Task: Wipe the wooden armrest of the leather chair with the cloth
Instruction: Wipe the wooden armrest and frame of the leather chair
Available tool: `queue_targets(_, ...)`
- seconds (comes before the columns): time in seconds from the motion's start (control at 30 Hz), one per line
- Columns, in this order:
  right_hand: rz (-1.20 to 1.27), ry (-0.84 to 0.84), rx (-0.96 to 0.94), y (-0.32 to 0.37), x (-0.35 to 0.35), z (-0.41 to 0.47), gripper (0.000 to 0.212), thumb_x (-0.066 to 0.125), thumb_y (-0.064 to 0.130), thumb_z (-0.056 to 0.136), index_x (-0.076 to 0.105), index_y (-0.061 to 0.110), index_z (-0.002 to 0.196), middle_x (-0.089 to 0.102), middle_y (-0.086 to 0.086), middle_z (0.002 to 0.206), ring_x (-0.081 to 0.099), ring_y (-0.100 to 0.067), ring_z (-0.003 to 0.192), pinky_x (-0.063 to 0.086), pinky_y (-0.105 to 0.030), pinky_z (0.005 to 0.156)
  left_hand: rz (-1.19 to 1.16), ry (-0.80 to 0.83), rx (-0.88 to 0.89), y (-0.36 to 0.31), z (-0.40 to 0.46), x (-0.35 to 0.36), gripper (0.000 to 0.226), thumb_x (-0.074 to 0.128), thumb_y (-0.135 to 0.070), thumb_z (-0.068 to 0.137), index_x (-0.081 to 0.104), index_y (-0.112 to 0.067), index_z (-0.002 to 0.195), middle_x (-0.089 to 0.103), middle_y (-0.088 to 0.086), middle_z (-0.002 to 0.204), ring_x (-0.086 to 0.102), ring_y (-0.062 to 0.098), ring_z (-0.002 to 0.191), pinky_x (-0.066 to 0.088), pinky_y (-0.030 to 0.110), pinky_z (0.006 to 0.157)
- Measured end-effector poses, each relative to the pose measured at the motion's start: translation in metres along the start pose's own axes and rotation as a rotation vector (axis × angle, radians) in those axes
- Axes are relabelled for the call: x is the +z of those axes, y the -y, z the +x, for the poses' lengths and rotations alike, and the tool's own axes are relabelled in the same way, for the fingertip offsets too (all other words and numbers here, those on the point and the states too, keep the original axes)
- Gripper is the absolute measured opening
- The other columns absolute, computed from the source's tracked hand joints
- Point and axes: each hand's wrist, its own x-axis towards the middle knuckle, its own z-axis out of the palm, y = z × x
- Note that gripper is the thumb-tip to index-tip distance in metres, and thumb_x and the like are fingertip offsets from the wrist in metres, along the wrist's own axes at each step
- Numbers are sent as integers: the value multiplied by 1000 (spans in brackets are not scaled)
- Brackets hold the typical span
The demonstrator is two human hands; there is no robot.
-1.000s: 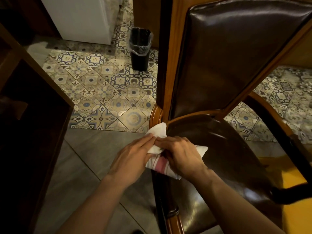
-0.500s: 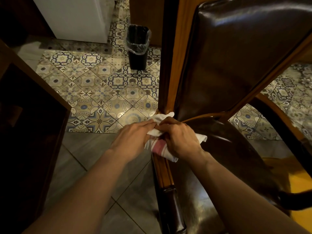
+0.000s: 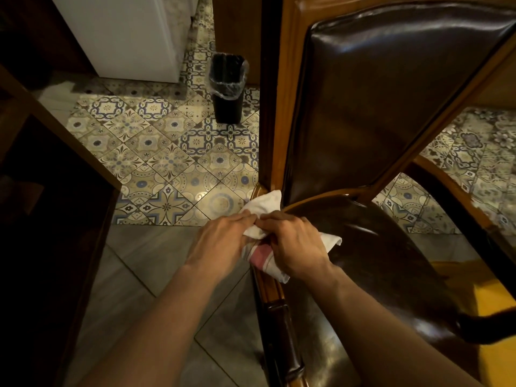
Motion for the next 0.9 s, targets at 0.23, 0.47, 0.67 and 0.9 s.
queue_targets(0.23,-13,28,-16,10,4,-46,39,59,23,90,57,29,129,64,5,124,58,-23,106,39,-37,89,6,37,-52,-25,-47,10,54,62,-26,92,42,-36,142,40,-9,151,50,20,127,46,39,100)
queue_targets(0.47,-8,77,-24,14,-3,-87,32,57,23,94,60,29,126,66,5,119,60,-20,103,43,-34,86,27,49,-42,-48,-83,22,50,61,-29,92,45,-37,139,49,-8,145,54,16,121,48,33,99)
queue_targets(0.67,47,112,-10,14,-13,-115,30,60,23,93,63,30,122,65,5,117,60,-18,103,45,-35,90,55,57,10,-75,-105,13,33,53,-45,93,56,-33,124,64,-6,123,59,13,109,48,27,87)
queue_targets(0.9,113,92,22,1,-34,-159,45,61,23,86,51,32,128,57,4,124,57,-22,105,39,-34,86,97,42,88,-109,-125,2,45,63,-20,88,51,-35,129,59,-10,126,52,11,114,45,28,96)
